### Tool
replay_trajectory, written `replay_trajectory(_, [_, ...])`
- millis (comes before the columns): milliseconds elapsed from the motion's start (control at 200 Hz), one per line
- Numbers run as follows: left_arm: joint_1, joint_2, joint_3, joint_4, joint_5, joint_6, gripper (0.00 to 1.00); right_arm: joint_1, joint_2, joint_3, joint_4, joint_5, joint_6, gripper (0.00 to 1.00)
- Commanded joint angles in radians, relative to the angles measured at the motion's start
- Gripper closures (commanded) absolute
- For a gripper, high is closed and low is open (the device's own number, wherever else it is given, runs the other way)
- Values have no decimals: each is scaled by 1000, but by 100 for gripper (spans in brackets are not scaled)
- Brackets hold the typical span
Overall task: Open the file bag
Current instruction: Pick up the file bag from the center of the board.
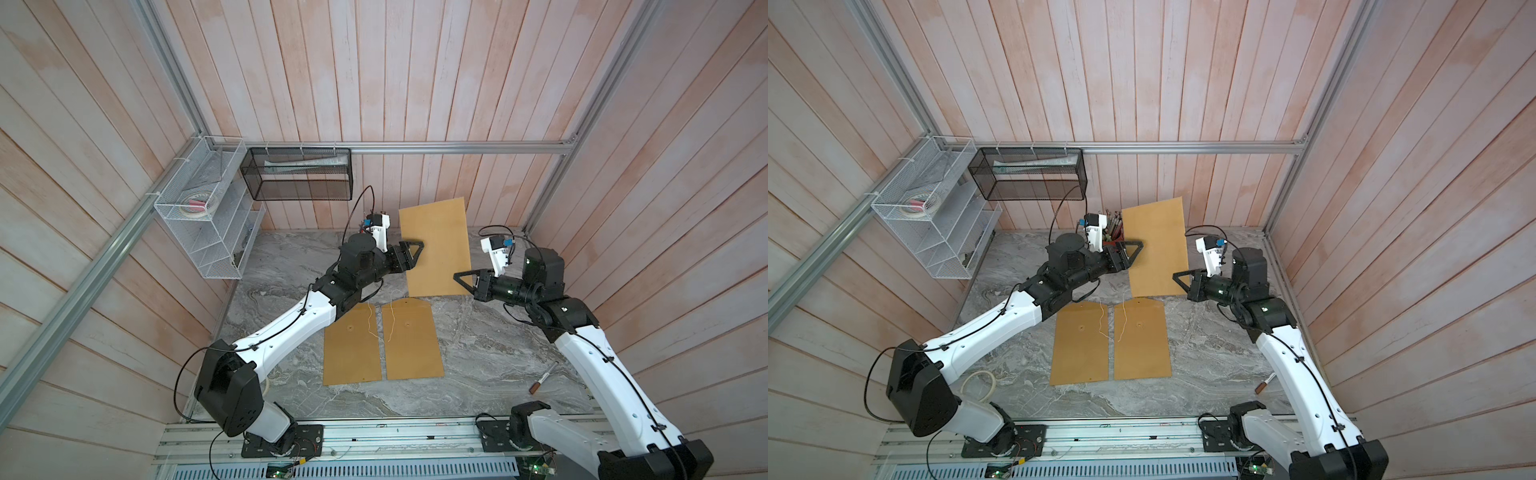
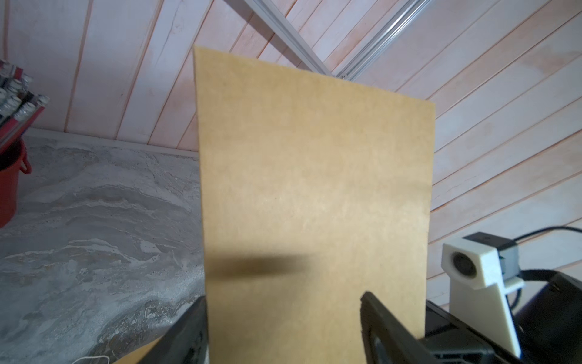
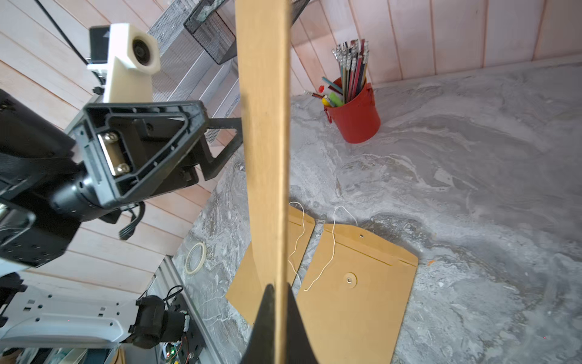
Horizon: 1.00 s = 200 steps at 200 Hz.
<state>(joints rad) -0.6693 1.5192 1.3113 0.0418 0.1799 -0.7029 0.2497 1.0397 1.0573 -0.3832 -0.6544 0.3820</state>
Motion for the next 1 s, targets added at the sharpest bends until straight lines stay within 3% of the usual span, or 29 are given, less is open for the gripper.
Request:
replay_trajectory(0, [-31,31,115,-212,-118,56,23,25,-19,25,-74,168,-17,100])
replay_trajectory(340, [-144,196,481,-514,-303,92,20,127,-57,1,-52,375,11,100])
replay_trajectory(770, [-144,198,473,-504,-393,122,11,126,-67,4,-56,356,-2,100])
replay_trajectory(995, [-153,259,595,-521,-362,131,9,132,-55,2,-54,373,4,100])
